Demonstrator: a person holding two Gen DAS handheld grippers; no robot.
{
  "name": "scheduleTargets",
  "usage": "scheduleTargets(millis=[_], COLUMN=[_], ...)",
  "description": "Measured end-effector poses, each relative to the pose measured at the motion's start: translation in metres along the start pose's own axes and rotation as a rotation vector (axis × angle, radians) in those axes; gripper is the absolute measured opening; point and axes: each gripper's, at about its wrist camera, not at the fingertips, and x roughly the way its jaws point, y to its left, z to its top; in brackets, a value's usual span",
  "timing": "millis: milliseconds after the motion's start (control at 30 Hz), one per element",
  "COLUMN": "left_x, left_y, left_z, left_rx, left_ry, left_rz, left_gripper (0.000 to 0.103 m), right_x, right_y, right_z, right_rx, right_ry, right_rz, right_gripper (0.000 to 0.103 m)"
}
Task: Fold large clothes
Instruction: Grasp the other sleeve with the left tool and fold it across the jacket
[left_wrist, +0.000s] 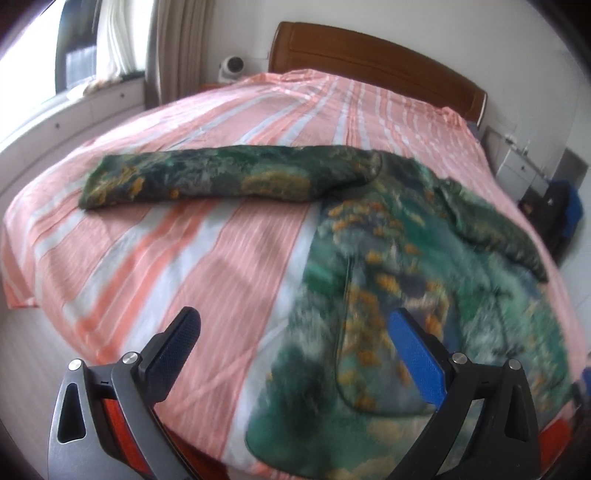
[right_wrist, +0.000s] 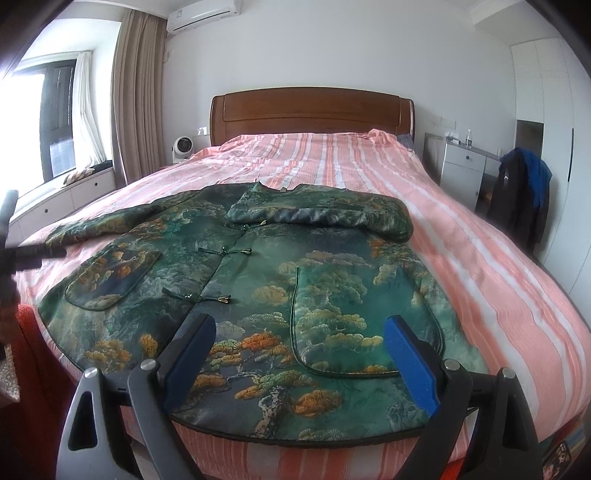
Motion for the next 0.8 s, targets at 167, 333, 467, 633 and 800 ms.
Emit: scheduleTargets(millis=[167, 333, 467, 633, 800], left_x=[0.022, 0.08, 0.125, 0.146, 0.145], left_y=[0.041, 0.108, 0.152, 0.198, 0.192], left_z=[0.053, 0.075, 0.089, 0.094, 0.12], left_rx=[-0.133, -0.412, -0.59, -0.787, -0.728], left_ry=[0.05, 0.116, 0.122, 0.047, 0.047], left_rz=[-0.111, -0.168, -0.186, -0.065, 0.097], left_gripper=[0.102, 0.102, 0.102, 0.1, 0.018], right_x=[-0.001, 0.002, 0.006, 0.009, 0.017], right_y=[-0.003, -0.003, 0.0, 0.003, 0.003], right_z=[0.001, 0.001, -0.003, -0.004, -0.007], right_rx=[0.012, 0.027, 0.005, 0.002, 0.004], right_ry=[-0.011, 0.004, 0.023, 0.033, 0.06], right_rz=[0.0, 0.003, 0.007, 0.004, 0.007], right_gripper=[0.092, 0.092, 0.092, 0.092, 0.092])
